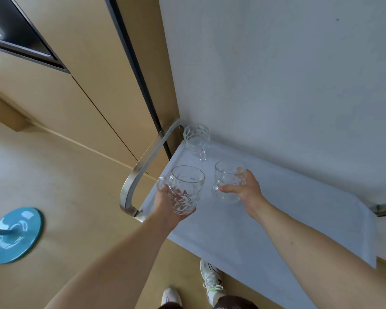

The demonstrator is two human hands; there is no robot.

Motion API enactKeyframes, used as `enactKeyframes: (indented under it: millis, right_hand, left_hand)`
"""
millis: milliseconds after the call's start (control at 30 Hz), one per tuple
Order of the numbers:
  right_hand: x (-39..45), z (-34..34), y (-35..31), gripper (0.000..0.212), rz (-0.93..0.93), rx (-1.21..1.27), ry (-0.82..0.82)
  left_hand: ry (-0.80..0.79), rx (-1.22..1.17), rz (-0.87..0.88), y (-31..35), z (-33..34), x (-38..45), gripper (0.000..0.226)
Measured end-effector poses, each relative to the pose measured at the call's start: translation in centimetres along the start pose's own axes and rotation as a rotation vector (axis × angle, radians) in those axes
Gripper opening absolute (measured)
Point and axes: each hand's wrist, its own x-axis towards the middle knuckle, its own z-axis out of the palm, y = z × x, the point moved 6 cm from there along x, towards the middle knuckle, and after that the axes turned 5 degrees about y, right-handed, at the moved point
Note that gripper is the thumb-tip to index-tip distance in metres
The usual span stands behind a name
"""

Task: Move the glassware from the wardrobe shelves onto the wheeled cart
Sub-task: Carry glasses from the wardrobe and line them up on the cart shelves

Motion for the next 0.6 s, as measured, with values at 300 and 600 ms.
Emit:
enactKeyframes:
  millis: [300, 600]
  right_hand:
    - [3.8, 1.5, -2.1, 0.11, -0.125, -0.262, -0.027]
    - [6.9, 1.9, -2.7, 0.119, -0.148, -0.302, -0.046]
  left_hand:
    - [-0.06, 0.102, 0.0, 2.2, -0.1, 3.7, 0.053]
    - [-0.081, 0.11, -0.026, 2.3, 0.8, 5.5, 0.055]
